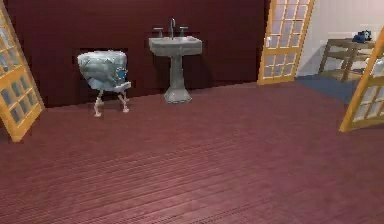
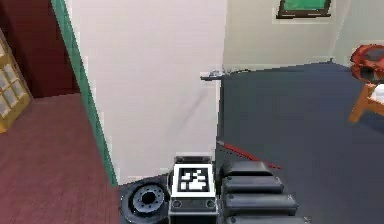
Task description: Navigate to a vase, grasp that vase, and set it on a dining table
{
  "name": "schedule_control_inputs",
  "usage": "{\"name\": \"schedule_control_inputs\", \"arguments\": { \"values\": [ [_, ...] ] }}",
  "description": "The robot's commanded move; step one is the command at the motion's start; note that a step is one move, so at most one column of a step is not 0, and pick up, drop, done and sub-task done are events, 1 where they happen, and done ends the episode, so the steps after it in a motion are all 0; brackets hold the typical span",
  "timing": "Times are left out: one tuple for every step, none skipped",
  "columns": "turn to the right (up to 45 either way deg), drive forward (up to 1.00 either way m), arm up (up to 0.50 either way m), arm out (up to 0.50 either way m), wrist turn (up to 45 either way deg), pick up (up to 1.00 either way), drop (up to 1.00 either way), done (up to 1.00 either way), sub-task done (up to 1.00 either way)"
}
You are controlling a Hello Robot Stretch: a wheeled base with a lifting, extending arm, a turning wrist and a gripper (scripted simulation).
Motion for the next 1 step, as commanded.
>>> {"name": "schedule_control_inputs", "arguments": {
  "values": [
    [45.0, 0.00, 0.00, 0.00, 0.0, 0.00, 0.00, 0.00, 0.00]
  ]
}}
